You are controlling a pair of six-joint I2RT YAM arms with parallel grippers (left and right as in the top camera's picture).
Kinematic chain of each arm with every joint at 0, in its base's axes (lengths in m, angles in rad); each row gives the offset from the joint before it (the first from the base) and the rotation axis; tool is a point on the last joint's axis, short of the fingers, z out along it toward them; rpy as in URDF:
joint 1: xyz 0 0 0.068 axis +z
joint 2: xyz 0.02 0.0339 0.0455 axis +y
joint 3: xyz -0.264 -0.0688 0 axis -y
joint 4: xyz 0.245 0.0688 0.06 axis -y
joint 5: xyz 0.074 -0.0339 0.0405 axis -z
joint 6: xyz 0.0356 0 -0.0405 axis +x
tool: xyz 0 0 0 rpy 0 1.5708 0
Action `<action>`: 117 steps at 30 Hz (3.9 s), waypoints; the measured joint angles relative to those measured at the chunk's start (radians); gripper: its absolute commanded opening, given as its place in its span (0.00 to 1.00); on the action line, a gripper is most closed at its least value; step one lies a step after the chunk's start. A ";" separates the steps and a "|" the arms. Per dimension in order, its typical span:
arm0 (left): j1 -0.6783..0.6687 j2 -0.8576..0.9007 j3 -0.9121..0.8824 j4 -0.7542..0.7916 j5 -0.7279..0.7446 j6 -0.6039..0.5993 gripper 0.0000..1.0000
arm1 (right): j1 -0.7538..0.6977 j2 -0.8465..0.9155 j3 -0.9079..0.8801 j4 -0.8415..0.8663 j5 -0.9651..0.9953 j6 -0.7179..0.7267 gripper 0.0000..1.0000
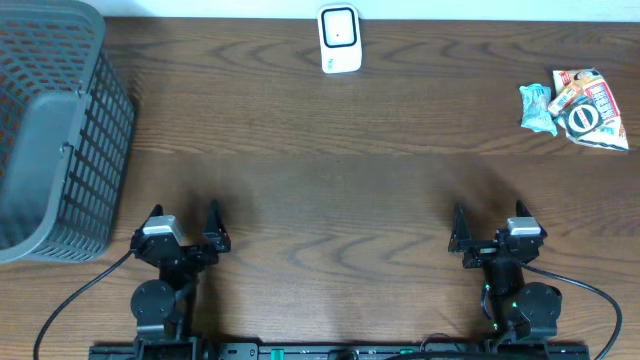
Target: Scan the item barcode
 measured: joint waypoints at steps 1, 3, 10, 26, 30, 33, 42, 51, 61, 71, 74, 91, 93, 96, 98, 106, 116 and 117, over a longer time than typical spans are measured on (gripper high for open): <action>0.000 0.000 0.001 -0.002 -0.007 -0.002 0.98 | 0.000 0.000 0.000 0.000 0.000 0.000 0.99; 0.000 0.000 0.001 -0.003 -0.013 -0.008 0.98 | 0.000 0.000 0.000 0.000 0.000 0.000 0.99; 0.000 0.000 0.003 -0.005 -0.026 -0.032 0.97 | 0.000 0.000 0.000 0.000 0.000 0.000 0.99; 0.000 0.000 0.004 -0.007 -0.027 0.014 0.98 | 0.000 0.000 0.000 0.000 0.000 0.000 0.99; 0.000 0.000 0.004 -0.007 -0.027 0.080 0.98 | 0.000 0.000 0.000 0.000 0.000 0.000 0.99; 0.000 0.000 0.004 -0.007 -0.027 0.119 0.98 | 0.000 0.000 0.000 0.000 0.000 0.000 0.99; 0.000 0.000 0.004 -0.007 -0.027 0.169 0.98 | 0.000 0.000 0.000 0.000 0.000 0.000 0.99; -0.007 0.000 0.004 -0.007 -0.027 0.195 0.97 | 0.000 0.000 0.000 0.000 0.000 0.000 0.99; -0.007 0.000 0.004 -0.008 -0.028 0.187 0.98 | 0.000 0.000 0.000 0.000 0.000 0.000 0.99; -0.007 0.000 0.004 -0.007 -0.031 0.187 0.98 | 0.000 0.000 0.000 0.000 0.000 0.000 0.99; -0.007 0.000 0.004 -0.008 -0.031 0.187 0.98 | 0.000 0.000 0.000 0.000 0.000 0.000 0.99; -0.007 0.000 0.004 -0.007 -0.031 0.187 0.98 | 0.000 0.000 0.000 0.000 0.000 0.000 0.99; -0.007 0.000 0.004 -0.007 -0.031 0.187 0.98 | 0.000 0.000 0.000 0.000 0.000 0.000 0.99; -0.007 0.000 0.004 -0.007 -0.031 0.187 0.98 | 0.000 0.000 0.000 0.000 0.000 0.000 0.99; -0.007 0.000 0.004 -0.007 -0.031 0.187 0.98 | 0.000 0.000 0.000 0.000 0.000 0.000 0.99; -0.007 0.000 0.004 -0.007 -0.031 0.187 0.98 | 0.000 0.000 0.000 0.000 0.000 0.000 0.99; -0.007 0.000 0.004 -0.007 -0.031 0.187 0.98 | 0.000 0.000 0.000 0.000 0.000 0.000 0.99; -0.007 0.000 0.004 -0.007 -0.031 0.187 0.98 | 0.000 0.000 0.000 0.000 0.000 0.000 0.99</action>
